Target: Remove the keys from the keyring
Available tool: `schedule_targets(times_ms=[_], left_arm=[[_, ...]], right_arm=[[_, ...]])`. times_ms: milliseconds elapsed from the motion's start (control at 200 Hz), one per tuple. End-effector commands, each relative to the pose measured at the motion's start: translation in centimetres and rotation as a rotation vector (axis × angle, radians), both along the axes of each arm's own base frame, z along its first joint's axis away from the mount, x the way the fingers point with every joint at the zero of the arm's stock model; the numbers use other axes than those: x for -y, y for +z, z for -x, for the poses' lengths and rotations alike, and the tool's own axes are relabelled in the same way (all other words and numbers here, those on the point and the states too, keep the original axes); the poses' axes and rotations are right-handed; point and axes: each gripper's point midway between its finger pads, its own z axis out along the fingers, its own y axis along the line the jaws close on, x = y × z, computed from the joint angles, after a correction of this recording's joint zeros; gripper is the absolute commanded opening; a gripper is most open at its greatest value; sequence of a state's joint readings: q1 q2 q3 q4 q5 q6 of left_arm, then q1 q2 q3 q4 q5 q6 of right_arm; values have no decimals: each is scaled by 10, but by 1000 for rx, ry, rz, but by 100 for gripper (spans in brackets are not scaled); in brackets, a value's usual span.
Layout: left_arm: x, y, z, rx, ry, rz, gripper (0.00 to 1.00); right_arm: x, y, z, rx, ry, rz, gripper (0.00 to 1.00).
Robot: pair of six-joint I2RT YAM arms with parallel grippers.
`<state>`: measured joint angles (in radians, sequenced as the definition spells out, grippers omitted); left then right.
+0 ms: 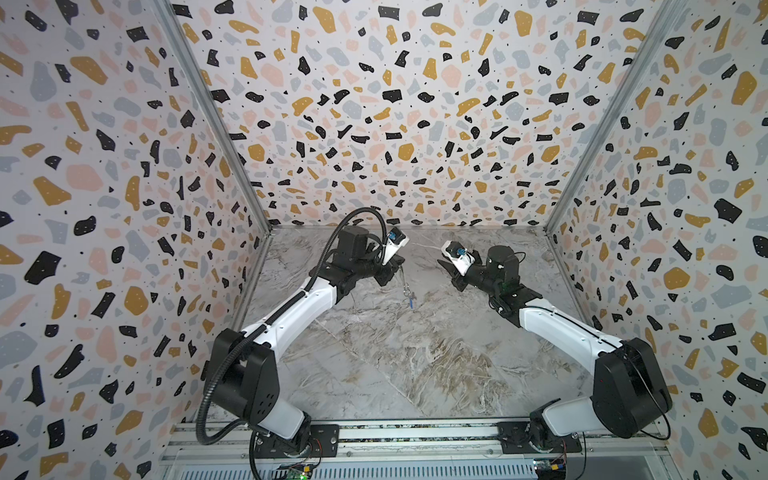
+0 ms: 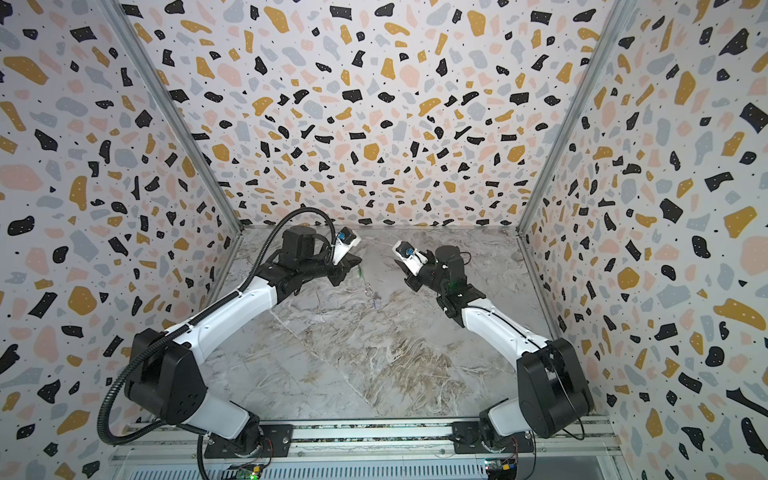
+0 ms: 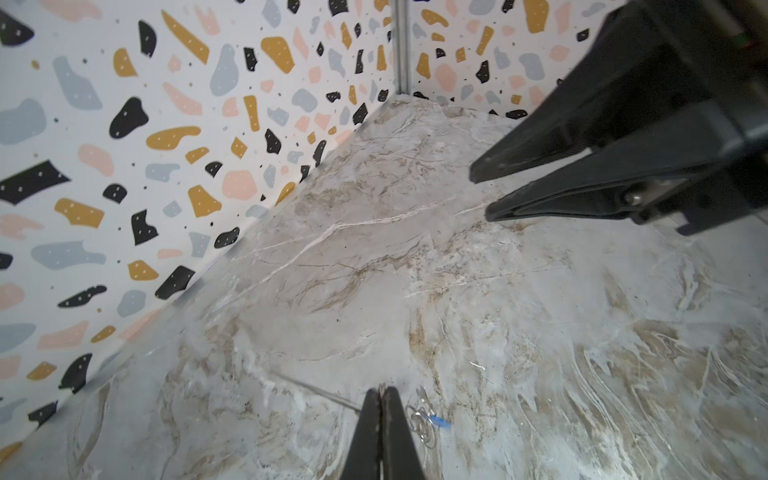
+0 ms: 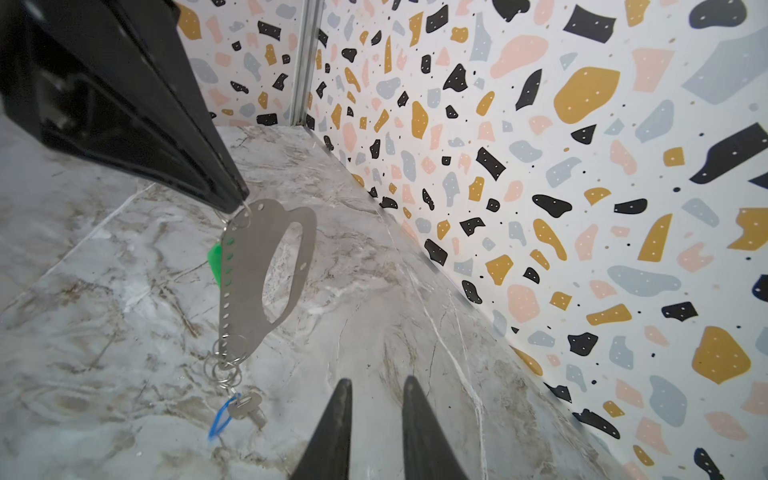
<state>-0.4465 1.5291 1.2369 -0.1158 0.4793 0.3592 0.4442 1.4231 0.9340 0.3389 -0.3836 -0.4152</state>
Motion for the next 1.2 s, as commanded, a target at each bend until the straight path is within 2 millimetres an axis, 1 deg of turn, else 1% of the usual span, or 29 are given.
schedule_targets(times_ms=[0, 110, 290, 431, 601, 816, 936, 1091, 1196], left_arm=[[11, 29, 22, 129, -134, 0, 0], [15, 30, 30, 173, -170, -24, 0], [22, 40, 49, 268, -255, -24, 0], [26, 43, 59, 297, -296, -24, 0], [29, 43, 68, 315, -343, -27, 0], [33, 44, 75, 320, -383, -9, 0], [35, 45, 80, 327, -407, 1, 0], [37, 44, 86, 328, -438, 2, 0], [38, 43, 88, 330, -454, 5, 0]], right_arm=[[-8, 9, 21, 45, 135, 62, 27], [-17, 7, 35, 46, 216, 73, 28], [-39, 7, 64, 80, 349, 89, 28], [-46, 16, 77, 104, 407, 42, 27], [-49, 29, 83, 133, 434, -20, 27], [-49, 35, 94, 118, 492, -55, 26], [-44, 37, 90, 120, 468, -68, 25], [-45, 40, 93, 111, 488, -92, 24], [-46, 38, 93, 96, 492, -90, 23]])
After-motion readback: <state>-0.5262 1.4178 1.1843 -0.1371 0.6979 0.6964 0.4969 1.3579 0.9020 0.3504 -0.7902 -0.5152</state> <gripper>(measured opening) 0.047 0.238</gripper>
